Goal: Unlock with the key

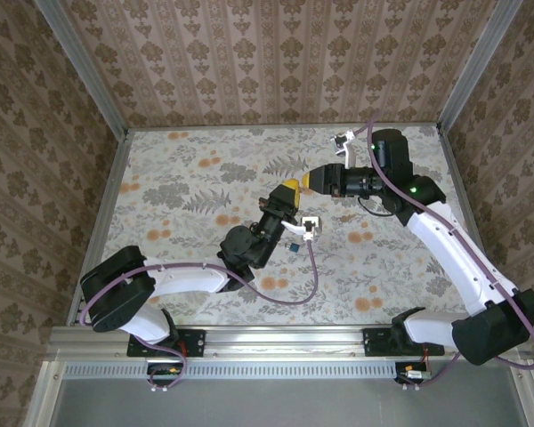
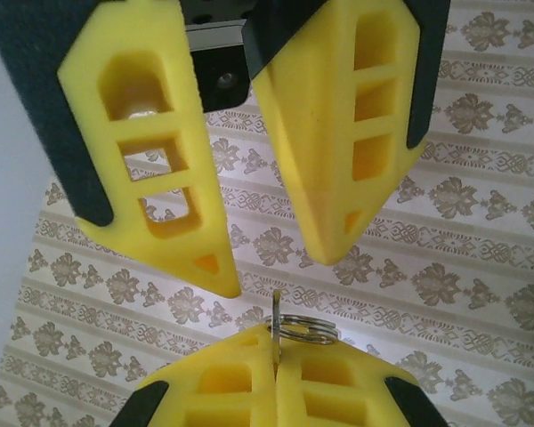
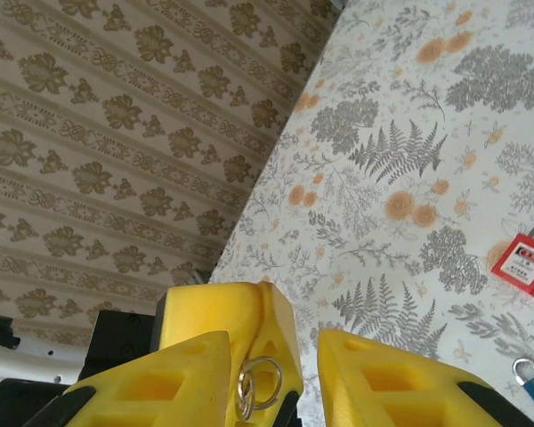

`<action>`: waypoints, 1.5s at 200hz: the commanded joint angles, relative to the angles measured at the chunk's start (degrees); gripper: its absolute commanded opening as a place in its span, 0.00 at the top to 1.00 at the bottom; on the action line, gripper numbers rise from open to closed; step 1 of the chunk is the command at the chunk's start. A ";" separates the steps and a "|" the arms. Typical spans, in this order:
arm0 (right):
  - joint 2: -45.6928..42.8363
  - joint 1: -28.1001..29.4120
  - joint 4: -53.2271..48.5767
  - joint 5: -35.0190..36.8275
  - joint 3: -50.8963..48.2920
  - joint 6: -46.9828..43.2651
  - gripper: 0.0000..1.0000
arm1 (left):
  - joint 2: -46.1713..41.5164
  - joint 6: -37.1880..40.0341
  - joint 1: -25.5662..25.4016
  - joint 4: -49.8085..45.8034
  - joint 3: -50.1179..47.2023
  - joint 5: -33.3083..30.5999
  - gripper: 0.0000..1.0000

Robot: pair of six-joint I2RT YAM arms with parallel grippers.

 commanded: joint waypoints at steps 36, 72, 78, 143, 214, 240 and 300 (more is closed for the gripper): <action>-0.81 -0.28 -1.12 -4.14 -1.40 5.31 0.68 | -0.50 2.21 0.72 1.67 1.59 -1.27 1.00; -0.10 -0.25 -1.60 -6.89 -1.83 5.76 0.69 | -0.01 2.26 1.01 1.67 2.03 -1.65 1.00; -0.01 -0.23 -1.33 -7.34 -1.85 6.00 0.69 | 0.12 2.24 1.10 1.71 2.11 -1.72 1.00; 0.39 0.24 2.01 -8.83 -3.08 8.22 0.70 | 2.28 2.24 1.15 1.67 3.17 -2.09 1.00; 0.34 0.40 4.45 -8.01 -3.51 9.63 0.76 | 2.70 2.01 0.43 1.68 3.61 -2.70 1.00; 0.35 0.51 4.43 -7.95 -3.75 9.54 0.77 | 2.95 1.90 -0.06 1.67 3.78 -2.60 1.00; 0.04 0.52 6.81 -5.64 -4.13 10.25 0.81 | 2.89 1.24 -0.99 1.70 3.97 -2.87 1.00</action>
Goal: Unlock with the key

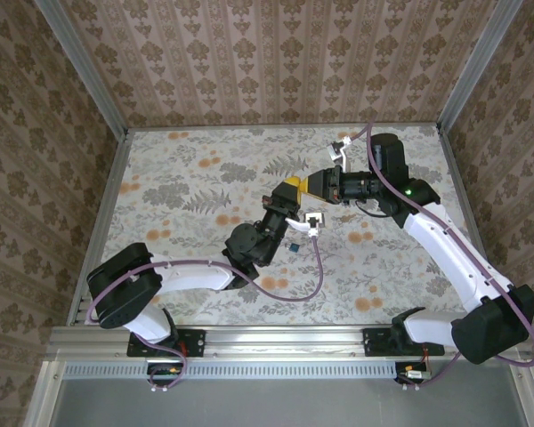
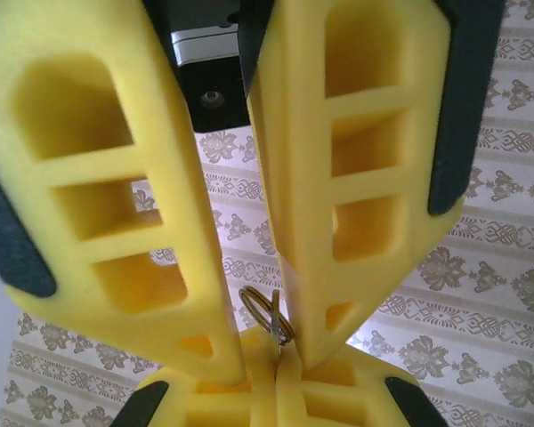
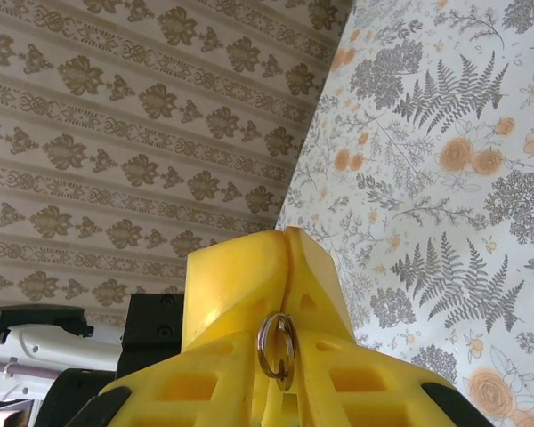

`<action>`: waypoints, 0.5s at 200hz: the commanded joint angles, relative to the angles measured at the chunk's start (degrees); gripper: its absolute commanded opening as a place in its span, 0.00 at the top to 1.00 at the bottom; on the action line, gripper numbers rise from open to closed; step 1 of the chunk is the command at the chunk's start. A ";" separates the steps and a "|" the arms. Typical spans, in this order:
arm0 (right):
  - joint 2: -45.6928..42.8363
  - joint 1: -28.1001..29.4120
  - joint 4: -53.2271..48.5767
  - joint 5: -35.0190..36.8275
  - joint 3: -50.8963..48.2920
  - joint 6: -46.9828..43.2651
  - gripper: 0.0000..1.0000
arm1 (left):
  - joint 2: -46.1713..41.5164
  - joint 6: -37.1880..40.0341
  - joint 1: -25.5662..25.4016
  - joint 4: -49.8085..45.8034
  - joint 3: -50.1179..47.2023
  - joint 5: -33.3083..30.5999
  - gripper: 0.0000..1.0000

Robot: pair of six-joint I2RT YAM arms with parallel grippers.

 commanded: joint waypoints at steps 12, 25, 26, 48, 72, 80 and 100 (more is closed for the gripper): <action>-0.45 0.36 2.71 1.09 -0.54 0.73 0.84 | 0.30 -0.46 -0.89 1.41 1.50 -0.66 1.00; -0.81 0.34 2.80 1.21 -0.59 0.87 0.86 | 0.13 -0.40 -0.89 1.39 1.35 -0.80 1.00; -0.80 0.34 2.76 1.27 -0.59 0.87 0.86 | 0.17 -0.38 -0.89 1.39 1.34 -0.79 1.00; -1.20 0.33 2.76 1.54 -0.84 0.73 0.89 | 0.18 -0.57 -0.98 1.39 1.34 -0.90 1.00; -1.65 0.34 2.69 1.93 -1.03 0.82 0.90 | 0.29 -0.72 -1.13 1.39 1.34 -1.04 1.00; -1.82 0.33 2.71 2.03 -0.94 0.61 0.91 | 0.39 -0.63 -1.15 1.39 1.29 -1.21 1.00; -1.94 0.33 2.24 2.47 -0.75 0.22 0.91 | 0.35 -0.58 -1.16 1.39 0.82 -1.54 0.93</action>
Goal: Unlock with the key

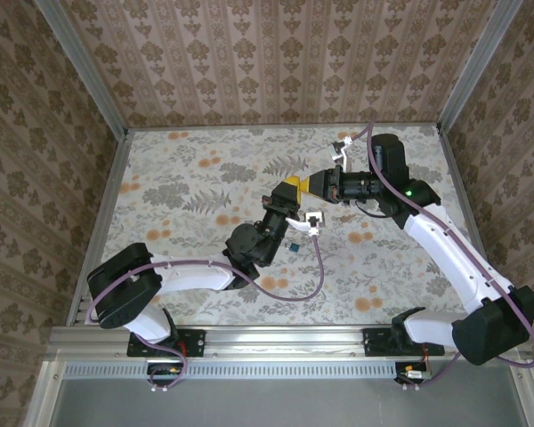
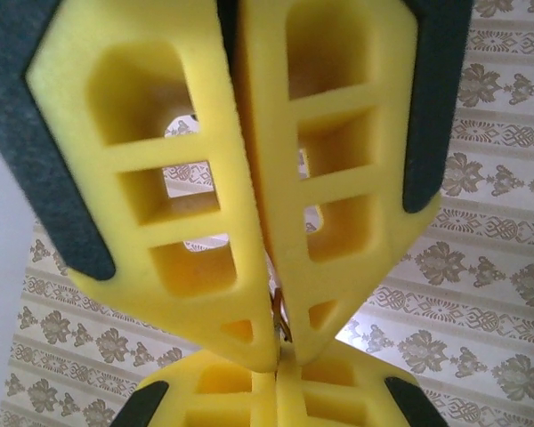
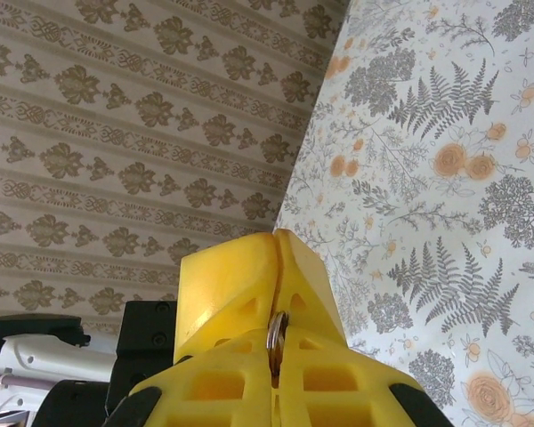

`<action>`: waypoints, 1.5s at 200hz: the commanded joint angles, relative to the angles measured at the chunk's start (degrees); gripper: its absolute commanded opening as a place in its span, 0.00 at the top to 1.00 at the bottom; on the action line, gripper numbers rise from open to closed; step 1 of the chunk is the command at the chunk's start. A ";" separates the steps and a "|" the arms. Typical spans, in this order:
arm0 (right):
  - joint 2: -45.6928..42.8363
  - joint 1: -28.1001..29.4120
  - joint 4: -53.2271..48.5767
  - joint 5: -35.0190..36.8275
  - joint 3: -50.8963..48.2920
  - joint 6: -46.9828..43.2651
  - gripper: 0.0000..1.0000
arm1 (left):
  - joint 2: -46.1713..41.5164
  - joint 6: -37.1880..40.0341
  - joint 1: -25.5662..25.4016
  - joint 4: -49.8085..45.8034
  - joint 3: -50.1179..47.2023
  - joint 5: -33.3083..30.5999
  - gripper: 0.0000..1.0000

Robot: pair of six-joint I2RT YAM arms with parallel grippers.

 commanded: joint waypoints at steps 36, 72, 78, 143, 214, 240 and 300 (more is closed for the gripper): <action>-1.60 0.33 1.02 1.69 -0.57 -0.98 0.91 | -0.34 -0.36 -0.92 1.51 -0.51 -1.24 0.68; -1.75 0.16 -0.10 2.36 -0.84 -1.96 0.91 | -1.55 -1.06 -1.00 1.45 -1.68 -2.36 0.51; -1.89 0.07 -0.40 2.46 -0.84 -2.18 0.91 | -1.90 -1.22 -1.00 1.37 -1.94 -2.55 0.49; -4.12 -0.81 -2.94 4.79 -2.15 -4.80 0.91 | -6.17 -5.14 -1.06 1.19 -5.34 -6.34 0.33; -8.44 -2.24 -7.30 8.57 -6.74 -9.11 0.91 | -8.00 -19.02 1.04 -3.59 -10.53 -12.77 0.32; -10.43 -3.65 -7.45 9.33 -10.07 -9.44 0.91 | -9.99 -31.06 3.09 -14.57 -10.86 -13.42 0.32; -13.72 -4.25 -6.75 10.55 -17.36 -10.59 0.91 | -15.86 -71.45 10.71 -67.15 0.45 8.22 0.31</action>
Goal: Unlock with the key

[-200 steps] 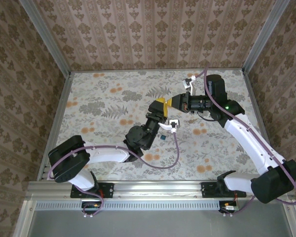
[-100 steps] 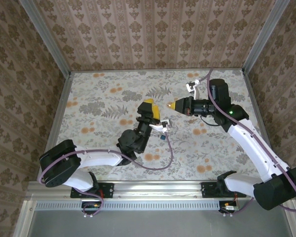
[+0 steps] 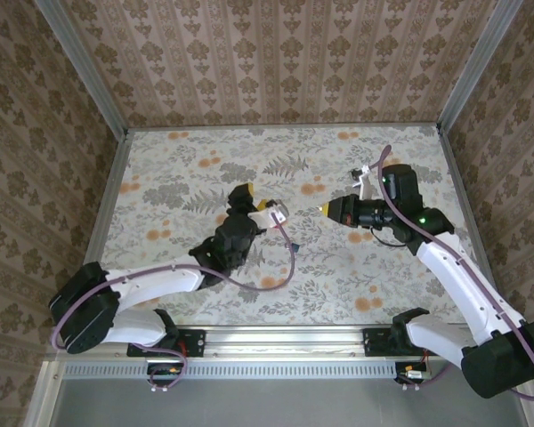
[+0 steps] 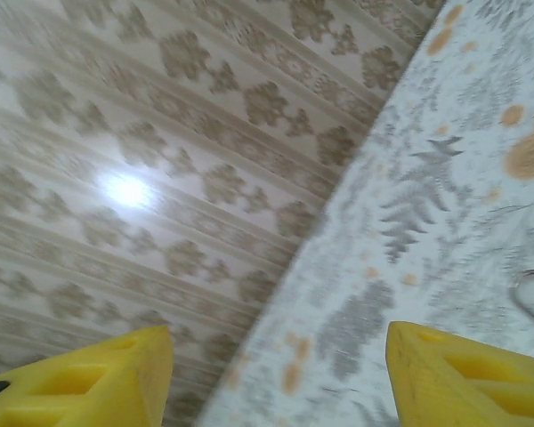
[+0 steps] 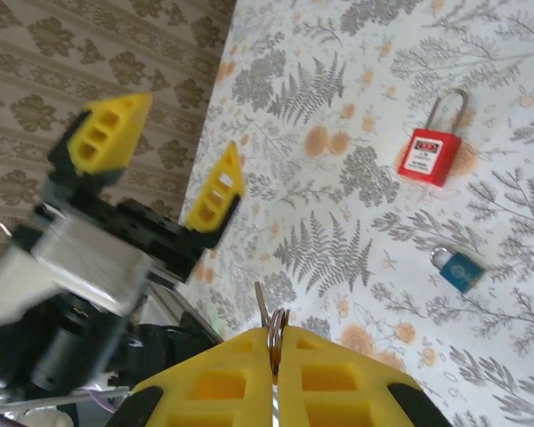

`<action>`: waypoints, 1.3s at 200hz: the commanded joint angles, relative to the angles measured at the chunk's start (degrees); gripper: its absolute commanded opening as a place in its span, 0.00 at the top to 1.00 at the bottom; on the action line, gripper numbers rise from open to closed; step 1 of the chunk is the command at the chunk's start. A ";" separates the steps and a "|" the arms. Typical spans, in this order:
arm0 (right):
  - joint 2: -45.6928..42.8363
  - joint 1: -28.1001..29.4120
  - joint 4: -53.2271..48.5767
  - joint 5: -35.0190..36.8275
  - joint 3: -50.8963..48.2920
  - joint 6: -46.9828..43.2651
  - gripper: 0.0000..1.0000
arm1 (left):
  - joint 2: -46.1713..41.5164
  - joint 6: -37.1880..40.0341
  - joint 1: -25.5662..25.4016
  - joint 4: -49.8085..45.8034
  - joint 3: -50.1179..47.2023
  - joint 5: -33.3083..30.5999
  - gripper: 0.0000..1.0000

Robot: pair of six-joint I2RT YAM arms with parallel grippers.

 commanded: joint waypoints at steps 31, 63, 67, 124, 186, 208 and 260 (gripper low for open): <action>-4.35 -0.46 -0.68 2.31 -6.42 -1.87 0.90 | 6.61 -30.21 3.93 -36.97 12.33 21.78 0.35; -6.55 -1.48 -1.42 2.53 -10.01 -2.36 0.90 | 17.38 -32.91 5.13 -47.68 20.90 29.12 0.33; -6.83 -1.60 -1.52 2.56 -10.38 -2.36 0.90 | 18.77 -32.82 5.56 -49.16 22.21 30.39 0.34; -11.78 -3.93 -3.73 1.77 -13.08 -2.04 0.91 | 31.04 -29.28 7.87 -62.50 35.86 43.58 0.35; -15.74 -4.50 -6.36 0.81 -12.85 -1.75 0.91 | 39.17 -24.73 4.44 -69.83 43.41 49.37 0.37; -16.78 -4.53 -6.22 0.36 -13.17 -1.30 0.91 | 40.92 -24.55 5.04 -71.19 43.84 50.44 0.37; -17.87 -4.75 -6.52 0.07 -13.31 -1.13 0.91 | 43.93 -23.73 3.65 -72.28 46.55 52.90 0.37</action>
